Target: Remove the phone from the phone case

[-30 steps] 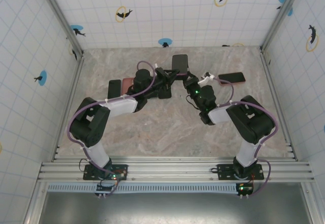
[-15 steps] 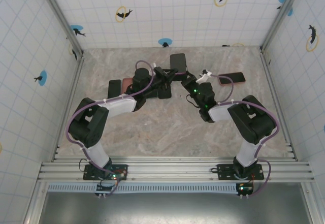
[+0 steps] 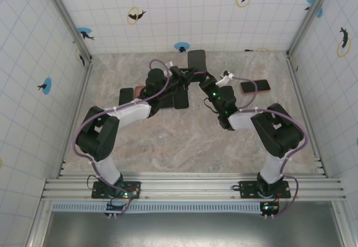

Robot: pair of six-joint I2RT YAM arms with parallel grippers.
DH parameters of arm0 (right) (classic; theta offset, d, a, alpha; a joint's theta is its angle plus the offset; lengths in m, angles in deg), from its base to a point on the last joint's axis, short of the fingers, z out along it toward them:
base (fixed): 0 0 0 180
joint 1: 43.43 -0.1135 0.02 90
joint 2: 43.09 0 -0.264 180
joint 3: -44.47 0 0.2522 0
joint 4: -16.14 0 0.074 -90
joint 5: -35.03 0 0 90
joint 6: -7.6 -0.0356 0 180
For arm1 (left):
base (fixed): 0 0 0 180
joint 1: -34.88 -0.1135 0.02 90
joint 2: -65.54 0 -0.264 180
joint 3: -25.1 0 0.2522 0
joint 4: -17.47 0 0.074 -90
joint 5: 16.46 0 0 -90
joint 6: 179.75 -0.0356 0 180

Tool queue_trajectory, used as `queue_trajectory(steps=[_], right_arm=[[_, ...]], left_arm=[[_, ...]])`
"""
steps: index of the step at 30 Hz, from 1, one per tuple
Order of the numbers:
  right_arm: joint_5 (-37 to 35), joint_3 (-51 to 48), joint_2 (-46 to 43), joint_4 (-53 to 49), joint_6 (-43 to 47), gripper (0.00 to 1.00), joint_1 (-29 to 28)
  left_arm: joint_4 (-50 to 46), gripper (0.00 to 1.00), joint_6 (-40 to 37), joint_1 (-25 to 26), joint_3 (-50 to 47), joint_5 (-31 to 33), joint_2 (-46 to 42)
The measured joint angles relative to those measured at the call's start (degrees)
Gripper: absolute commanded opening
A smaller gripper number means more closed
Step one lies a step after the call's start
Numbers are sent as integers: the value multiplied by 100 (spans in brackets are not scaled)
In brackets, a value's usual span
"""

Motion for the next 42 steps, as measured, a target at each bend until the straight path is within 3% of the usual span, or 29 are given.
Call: queue_trajectory(steps=[13,19,24,42], right_arm=[[-225,173,46,-595,291,0,15],[-442,142,-188,-1528,693,0,188],[-409,-214,-369,-1545,765,0,450],[1060,-931,-951,-1808,1204,0,1561]], left_arm=[[-13,2,22,2,107,31,142],[-9,2,61,46,101,-332,107],[-131,2,-57,-4,7,-529,-13],[-986,3,-1351,63,-107,-173,780]])
